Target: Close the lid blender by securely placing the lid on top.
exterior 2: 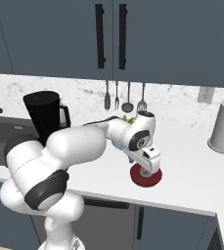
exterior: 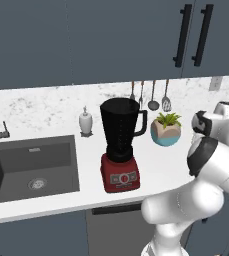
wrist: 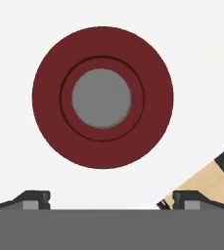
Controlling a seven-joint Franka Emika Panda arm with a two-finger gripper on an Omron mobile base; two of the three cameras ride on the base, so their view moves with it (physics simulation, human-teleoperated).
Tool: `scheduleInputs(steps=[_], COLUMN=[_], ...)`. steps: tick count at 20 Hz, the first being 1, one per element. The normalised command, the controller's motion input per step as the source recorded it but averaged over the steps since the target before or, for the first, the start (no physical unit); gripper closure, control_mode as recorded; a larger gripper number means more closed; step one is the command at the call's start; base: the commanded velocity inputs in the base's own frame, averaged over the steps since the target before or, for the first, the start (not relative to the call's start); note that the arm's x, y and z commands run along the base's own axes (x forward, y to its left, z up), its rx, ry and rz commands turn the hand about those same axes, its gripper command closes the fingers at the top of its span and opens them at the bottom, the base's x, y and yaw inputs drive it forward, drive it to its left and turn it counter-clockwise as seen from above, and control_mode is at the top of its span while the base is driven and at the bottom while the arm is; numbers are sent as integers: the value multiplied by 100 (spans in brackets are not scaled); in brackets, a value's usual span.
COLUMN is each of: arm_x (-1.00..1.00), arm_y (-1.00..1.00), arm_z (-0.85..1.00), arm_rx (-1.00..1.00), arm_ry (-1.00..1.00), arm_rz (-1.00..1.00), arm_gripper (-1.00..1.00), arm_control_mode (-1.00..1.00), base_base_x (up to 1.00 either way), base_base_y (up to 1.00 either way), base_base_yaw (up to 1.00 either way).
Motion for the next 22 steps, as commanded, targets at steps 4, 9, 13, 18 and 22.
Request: scheduleInputs(steps=[4,9,13,18,22], arm_x=[9,31,36,30,31], arm_y=[-13,-7,-11,-14,-16], arm_z=[-43,-28,-23,-27,-26], arm_rx=[3,4,5,4,3], arm_ry=[0,0,0,0,0], arm_rz=[0,0,0,0,0], arm_gripper=[-100,-100,-100,-100,-100], arm_control_mode=[-100,-100,-100,-100,-100], base_base_x=[0,0,0,0,0], base_base_y=[0,0,0,0,0], base_base_yaw=[0,0,0,0,0])
